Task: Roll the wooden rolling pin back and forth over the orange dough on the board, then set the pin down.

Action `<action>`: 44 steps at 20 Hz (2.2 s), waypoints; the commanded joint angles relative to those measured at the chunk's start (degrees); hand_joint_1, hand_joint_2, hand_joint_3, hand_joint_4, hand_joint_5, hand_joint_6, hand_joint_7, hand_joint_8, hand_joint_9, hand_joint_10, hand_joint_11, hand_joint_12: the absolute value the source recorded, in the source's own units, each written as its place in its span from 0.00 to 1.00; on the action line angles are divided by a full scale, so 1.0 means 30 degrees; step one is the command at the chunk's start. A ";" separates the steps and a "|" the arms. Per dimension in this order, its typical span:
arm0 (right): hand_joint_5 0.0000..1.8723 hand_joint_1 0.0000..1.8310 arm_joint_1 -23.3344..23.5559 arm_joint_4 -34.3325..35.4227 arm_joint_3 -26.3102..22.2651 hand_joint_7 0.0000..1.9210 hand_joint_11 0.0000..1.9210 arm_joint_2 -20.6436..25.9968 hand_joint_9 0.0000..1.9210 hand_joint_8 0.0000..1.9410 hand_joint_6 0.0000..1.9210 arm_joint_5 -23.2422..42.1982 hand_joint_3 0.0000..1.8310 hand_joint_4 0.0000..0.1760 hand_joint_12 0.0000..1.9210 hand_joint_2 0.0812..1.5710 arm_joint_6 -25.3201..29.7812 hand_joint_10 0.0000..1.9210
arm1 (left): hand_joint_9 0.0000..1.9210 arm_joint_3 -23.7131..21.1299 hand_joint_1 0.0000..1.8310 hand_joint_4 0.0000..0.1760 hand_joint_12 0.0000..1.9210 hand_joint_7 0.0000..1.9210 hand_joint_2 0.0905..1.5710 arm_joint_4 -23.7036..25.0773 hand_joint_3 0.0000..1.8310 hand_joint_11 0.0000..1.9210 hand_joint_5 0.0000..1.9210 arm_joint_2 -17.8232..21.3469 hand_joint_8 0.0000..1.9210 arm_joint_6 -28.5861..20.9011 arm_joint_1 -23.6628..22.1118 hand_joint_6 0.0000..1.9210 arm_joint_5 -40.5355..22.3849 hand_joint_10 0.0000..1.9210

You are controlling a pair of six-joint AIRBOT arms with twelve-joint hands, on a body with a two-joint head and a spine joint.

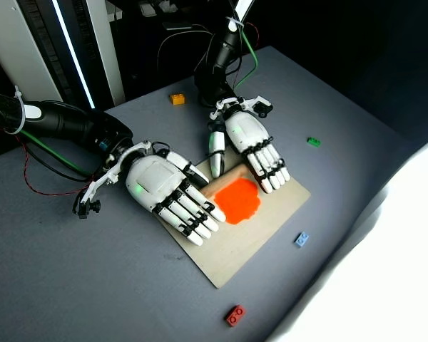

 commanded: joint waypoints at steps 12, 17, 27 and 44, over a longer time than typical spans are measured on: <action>0.09 0.00 0.0390 -0.0987 0.0690 0.09 0.00 0.0147 0.08 0.00 0.00 0.0790 0.00 0.00 0.17 0.87 0.0501 0.00 | 0.00 0.1018 0.00 0.00 0.00 0.00 0.78 0.0419 0.00 0.00 0.00 -0.0558 0.00 -0.0503 -0.0485 0.00 -0.1620 0.00; 0.09 0.00 0.0519 -0.0897 0.0919 0.09 0.00 0.0141 0.07 0.00 0.00 0.0651 0.00 0.00 0.16 0.87 0.0591 0.00 | 0.00 0.1287 0.00 0.00 0.00 0.00 0.78 0.0412 0.00 0.00 0.00 -0.0703 0.00 -0.0620 -0.0513 0.00 -0.1490 0.00; 0.08 0.00 0.0689 -0.0800 0.1416 0.08 0.00 0.0145 0.06 0.00 0.00 0.0177 0.00 0.00 0.10 0.85 0.0839 0.00 | 0.00 0.1871 0.00 0.00 0.00 0.00 0.78 0.0280 0.00 0.00 0.00 -0.1036 0.00 -0.0671 -0.0676 0.00 -0.1087 0.00; 0.08 0.00 0.1052 -0.0775 0.2512 0.08 0.00 0.0160 0.07 0.00 0.00 -0.0740 0.00 0.00 0.13 0.85 0.1212 0.00 | 0.00 0.3336 0.00 0.00 0.00 0.00 0.78 0.1149 0.00 0.00 0.00 -0.1767 0.00 0.0530 -0.0729 0.00 -0.0679 0.00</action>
